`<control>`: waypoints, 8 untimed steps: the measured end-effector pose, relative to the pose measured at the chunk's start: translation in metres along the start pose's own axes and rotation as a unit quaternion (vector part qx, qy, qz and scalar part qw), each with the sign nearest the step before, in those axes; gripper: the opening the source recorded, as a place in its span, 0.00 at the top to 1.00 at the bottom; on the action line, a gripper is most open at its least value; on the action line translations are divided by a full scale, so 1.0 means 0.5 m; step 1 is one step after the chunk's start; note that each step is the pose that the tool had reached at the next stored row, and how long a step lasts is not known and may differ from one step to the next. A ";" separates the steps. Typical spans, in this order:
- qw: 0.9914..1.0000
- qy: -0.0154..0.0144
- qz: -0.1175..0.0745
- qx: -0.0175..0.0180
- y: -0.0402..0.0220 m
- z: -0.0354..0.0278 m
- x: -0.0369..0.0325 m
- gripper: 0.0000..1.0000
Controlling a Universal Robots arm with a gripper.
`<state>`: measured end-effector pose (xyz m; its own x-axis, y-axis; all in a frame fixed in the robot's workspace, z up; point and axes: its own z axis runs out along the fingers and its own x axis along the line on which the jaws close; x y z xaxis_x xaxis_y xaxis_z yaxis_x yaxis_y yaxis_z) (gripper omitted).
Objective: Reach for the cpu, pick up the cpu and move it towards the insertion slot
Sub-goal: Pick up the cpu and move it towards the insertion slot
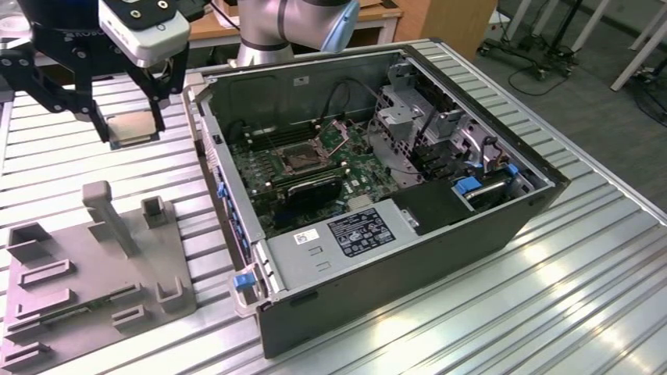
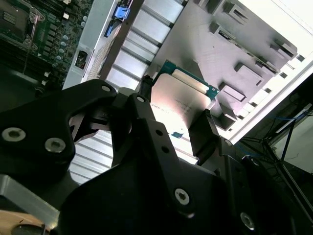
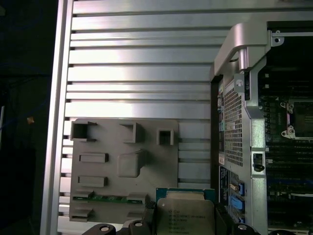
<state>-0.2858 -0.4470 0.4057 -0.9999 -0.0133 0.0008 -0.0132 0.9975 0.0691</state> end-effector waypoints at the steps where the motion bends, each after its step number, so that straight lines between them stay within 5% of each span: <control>1: 1.000 0.000 0.000 0.000 0.000 0.000 -0.001 0.45; 8: 1.000 0.000 0.000 0.000 0.000 0.000 -0.004 0.45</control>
<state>-0.2838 -0.4470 0.4057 -0.9999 -0.0133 0.0008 -0.0132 0.9975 0.0691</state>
